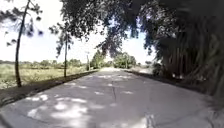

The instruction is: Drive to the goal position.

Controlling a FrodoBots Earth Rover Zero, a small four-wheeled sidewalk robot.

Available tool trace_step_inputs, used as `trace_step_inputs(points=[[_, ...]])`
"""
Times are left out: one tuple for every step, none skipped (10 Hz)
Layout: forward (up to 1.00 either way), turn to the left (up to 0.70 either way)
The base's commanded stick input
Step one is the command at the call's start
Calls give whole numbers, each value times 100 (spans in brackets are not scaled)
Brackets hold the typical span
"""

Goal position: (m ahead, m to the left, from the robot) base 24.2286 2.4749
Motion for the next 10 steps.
trace_step_inputs(points=[[70, 0], [70, 0], [70, -7], [70, -35], [70, -16], [70, 0], [70, 0], [70, 0], [70, 0], [70, 0]])
